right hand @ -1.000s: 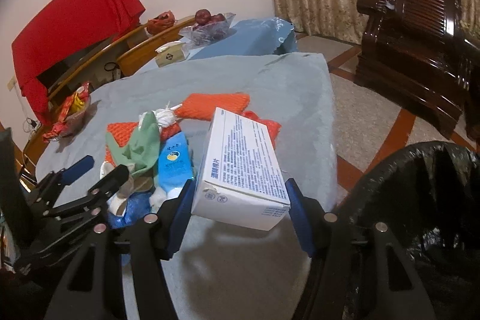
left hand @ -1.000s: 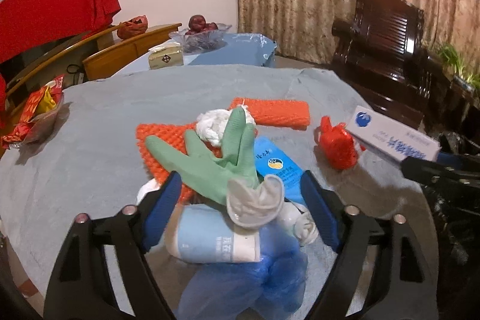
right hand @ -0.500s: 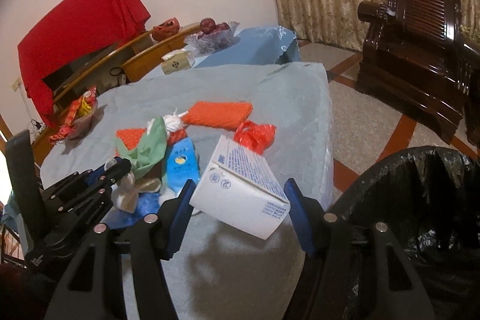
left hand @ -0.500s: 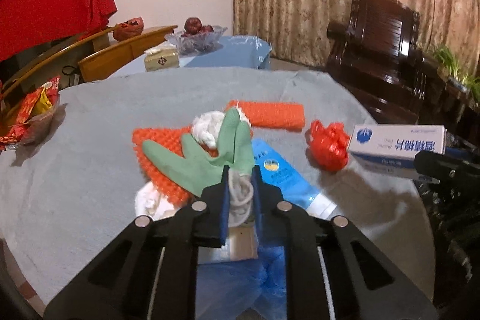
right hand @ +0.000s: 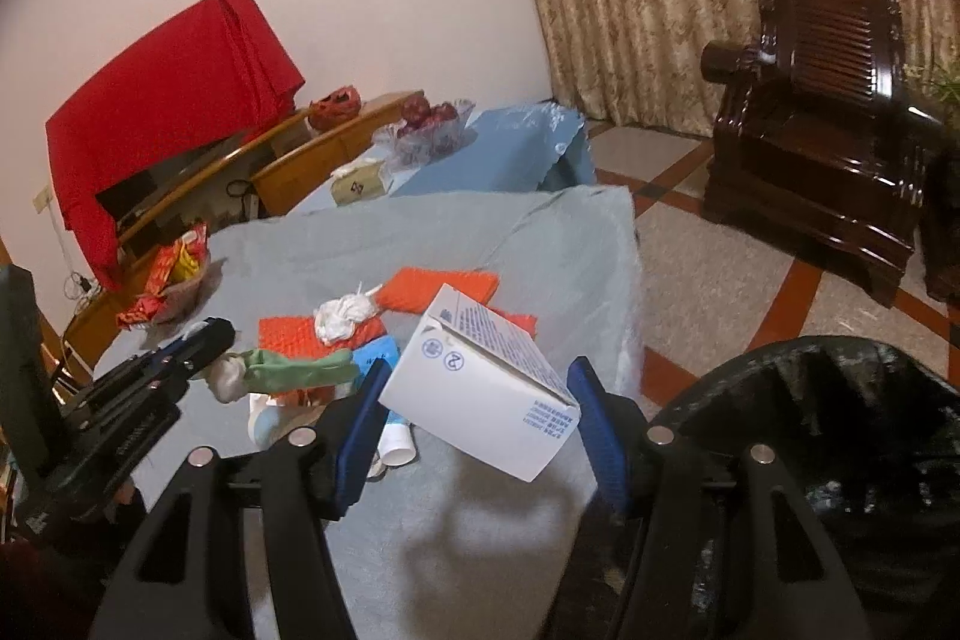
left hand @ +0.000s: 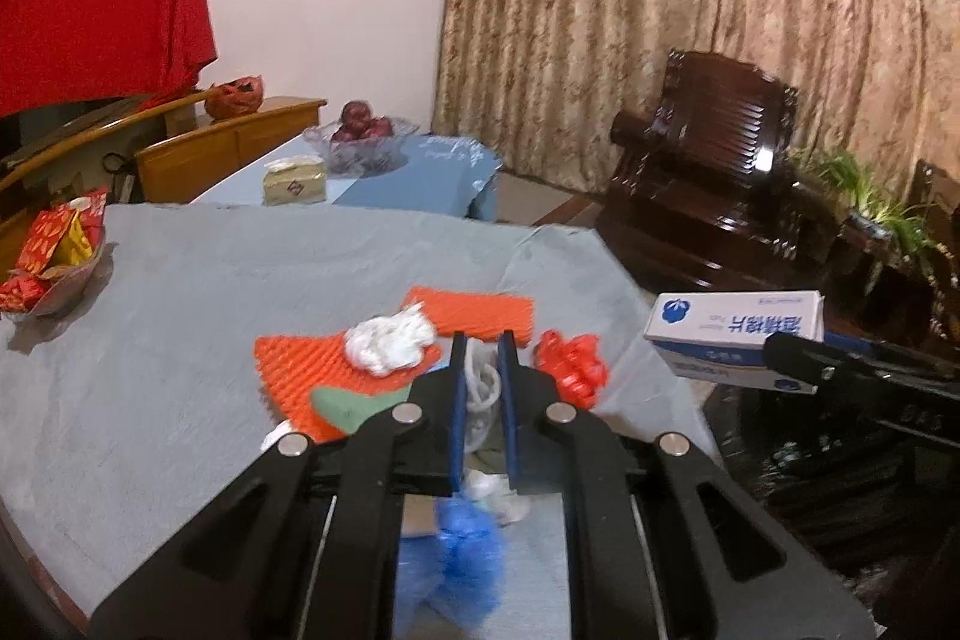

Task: Collect trash
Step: 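Carry both items over the black trash bin and open both grippers, then move both grippers back from the bin to the trash pile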

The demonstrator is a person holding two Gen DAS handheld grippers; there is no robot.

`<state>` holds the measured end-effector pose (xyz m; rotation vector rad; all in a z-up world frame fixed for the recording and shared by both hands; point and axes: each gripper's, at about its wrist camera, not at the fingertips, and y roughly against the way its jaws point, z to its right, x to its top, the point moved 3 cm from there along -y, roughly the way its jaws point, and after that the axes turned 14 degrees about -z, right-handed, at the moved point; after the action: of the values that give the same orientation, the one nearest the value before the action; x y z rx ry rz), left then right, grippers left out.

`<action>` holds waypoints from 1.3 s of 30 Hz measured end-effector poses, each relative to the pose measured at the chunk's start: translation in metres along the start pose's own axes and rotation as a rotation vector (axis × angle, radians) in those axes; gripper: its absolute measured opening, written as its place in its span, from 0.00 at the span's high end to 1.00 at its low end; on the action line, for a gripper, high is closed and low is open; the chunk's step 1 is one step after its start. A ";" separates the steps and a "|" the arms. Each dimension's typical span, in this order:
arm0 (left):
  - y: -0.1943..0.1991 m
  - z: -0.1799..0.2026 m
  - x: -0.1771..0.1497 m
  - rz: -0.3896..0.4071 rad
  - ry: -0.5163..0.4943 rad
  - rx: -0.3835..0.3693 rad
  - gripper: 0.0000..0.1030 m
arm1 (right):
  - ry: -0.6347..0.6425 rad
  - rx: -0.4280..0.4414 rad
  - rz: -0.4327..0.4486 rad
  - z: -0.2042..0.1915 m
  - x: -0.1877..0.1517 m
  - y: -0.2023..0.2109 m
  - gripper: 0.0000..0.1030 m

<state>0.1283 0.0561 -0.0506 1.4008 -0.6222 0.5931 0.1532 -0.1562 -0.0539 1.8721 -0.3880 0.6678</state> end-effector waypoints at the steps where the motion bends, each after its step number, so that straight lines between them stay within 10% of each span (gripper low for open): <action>1: 0.006 0.006 0.002 0.010 -0.007 -0.013 0.92 | -0.001 -0.007 0.009 0.002 -0.001 0.006 0.42; 28: -0.026 0.225 -0.010 -0.108 -0.265 -0.478 0.91 | -0.238 -0.329 0.058 0.150 -0.077 0.113 0.42; 33: -0.052 0.232 -0.020 -0.174 -0.278 -0.486 0.78 | -0.278 -0.360 0.020 0.166 -0.091 0.104 0.27; 39: -0.051 0.206 -0.021 -0.147 -0.263 -0.412 0.39 | -0.280 -0.389 0.040 0.167 -0.095 0.106 0.05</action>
<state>0.1399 -0.1540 -0.0876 1.1277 -0.7922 0.1488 0.0634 -0.3548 -0.0805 1.5872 -0.6866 0.3251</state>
